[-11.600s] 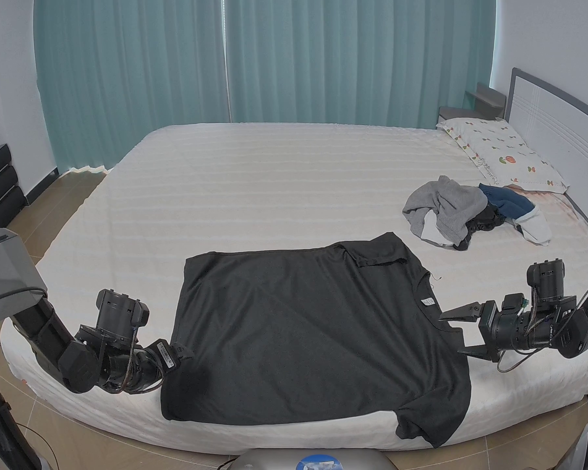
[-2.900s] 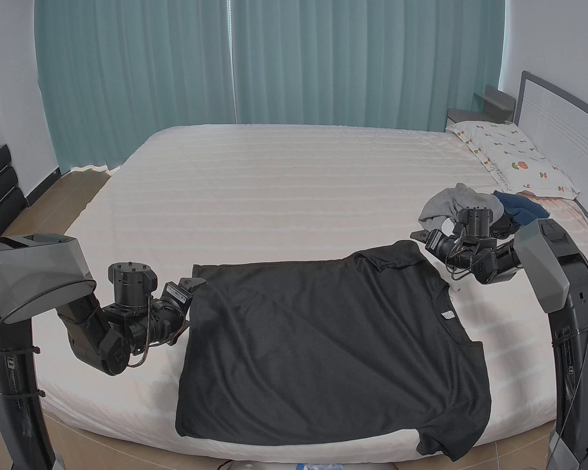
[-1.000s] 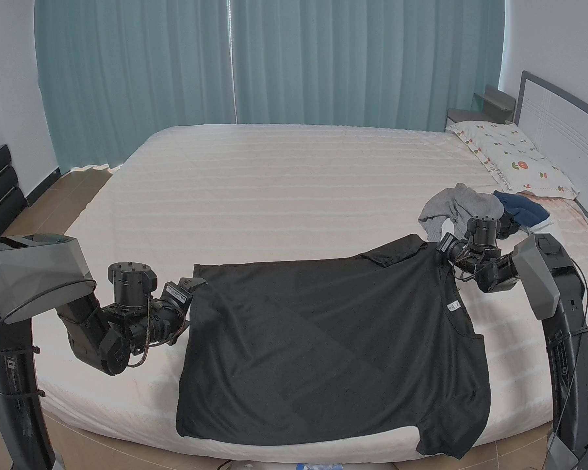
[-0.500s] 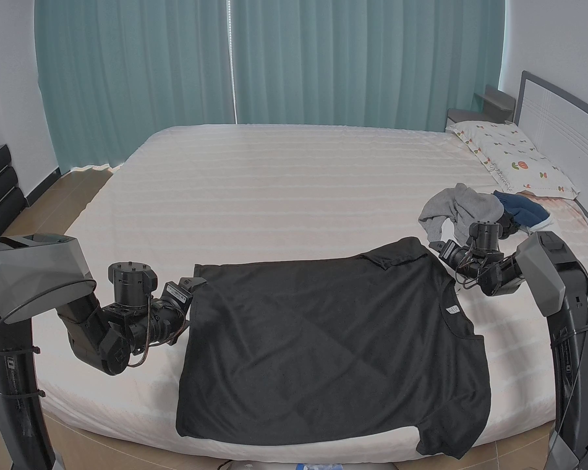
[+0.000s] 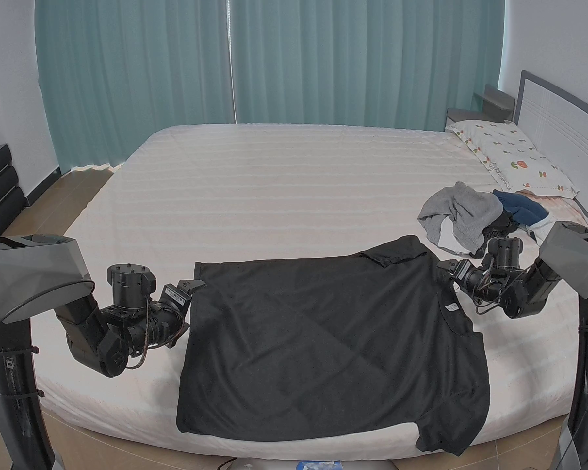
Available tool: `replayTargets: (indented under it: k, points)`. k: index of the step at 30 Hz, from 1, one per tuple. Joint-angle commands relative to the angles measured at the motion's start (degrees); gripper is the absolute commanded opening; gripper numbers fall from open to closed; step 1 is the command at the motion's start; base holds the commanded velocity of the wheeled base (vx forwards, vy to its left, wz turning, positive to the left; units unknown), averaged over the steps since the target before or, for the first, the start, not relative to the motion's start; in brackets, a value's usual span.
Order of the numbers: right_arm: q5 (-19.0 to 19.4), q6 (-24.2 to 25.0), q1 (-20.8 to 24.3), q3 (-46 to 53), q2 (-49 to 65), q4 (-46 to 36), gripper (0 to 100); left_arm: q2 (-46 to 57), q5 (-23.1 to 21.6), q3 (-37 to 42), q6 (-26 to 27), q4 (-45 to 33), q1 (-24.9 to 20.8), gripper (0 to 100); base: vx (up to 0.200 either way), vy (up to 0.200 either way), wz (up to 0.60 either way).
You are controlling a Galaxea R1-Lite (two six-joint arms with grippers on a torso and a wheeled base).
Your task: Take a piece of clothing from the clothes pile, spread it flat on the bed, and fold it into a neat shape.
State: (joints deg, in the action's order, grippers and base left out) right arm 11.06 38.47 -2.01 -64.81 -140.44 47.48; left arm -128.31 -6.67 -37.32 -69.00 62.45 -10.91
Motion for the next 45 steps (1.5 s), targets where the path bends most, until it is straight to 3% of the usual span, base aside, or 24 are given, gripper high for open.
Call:
replayTargets:
  k: [1,4,9,13,19,25,34,38,43,45]
  points:
    - [2.48,4.77,1.57,30.09,17.21,15.27,100,2.8,-0.63,4.27,0.0,-0.05,-0.08,100,-0.2,0.0,0.0]
    - [2.48,5.38,1.57,35.54,18.36,17.38,100,3.5,-0.98,5.15,0.09,-0.05,-0.25,100,-0.2,0.0,0.0]
    - [3.01,11.89,0.96,42.22,18.27,23.8,100,3.5,-0.98,6.03,0.18,-0.05,-1.13,100,0.0,0.0,0.0]
    - [8.63,15.84,-0.27,46.44,15.46,30.39,100,3.59,-1.07,6.38,0.09,-0.4,-2.19,100,0.0,0.0,0.0]
    - [11.09,16.19,-0.89,49.78,13.52,35.66,100,3.5,-1.07,6.47,0.0,-0.67,-2.8,100,0.0,0.0,0.0]
    - [14.87,16.72,-1.77,50.74,13.26,36.01,100,4.2,-0.98,7.26,-0.17,-0.75,-5.0,100,0.0,-0.2,0.0]
    - [15.05,17.51,-1.77,50.92,13.08,36.28,100,5.17,-0.89,7.87,-0.17,-0.75,-5.96,100,0.0,-0.2,0.0]
    - [15.05,17.51,-1.77,52.24,13.17,38.74,100,6.67,-0.54,7.96,0.09,-0.75,-5.79,100,0.0,0.0,0.0]
    - [15.05,17.34,-1.15,54.26,12.03,42.25,100,10.01,-0.19,8.49,2.9,-1.37,-4.38,100,0.0,0.0,0.0]
    - [15.05,17.34,-0.89,54.43,11.94,42.25,100,11.85,-0.28,8.84,6.33,-4.09,-3.59,100,0.0,0.0,0.0]
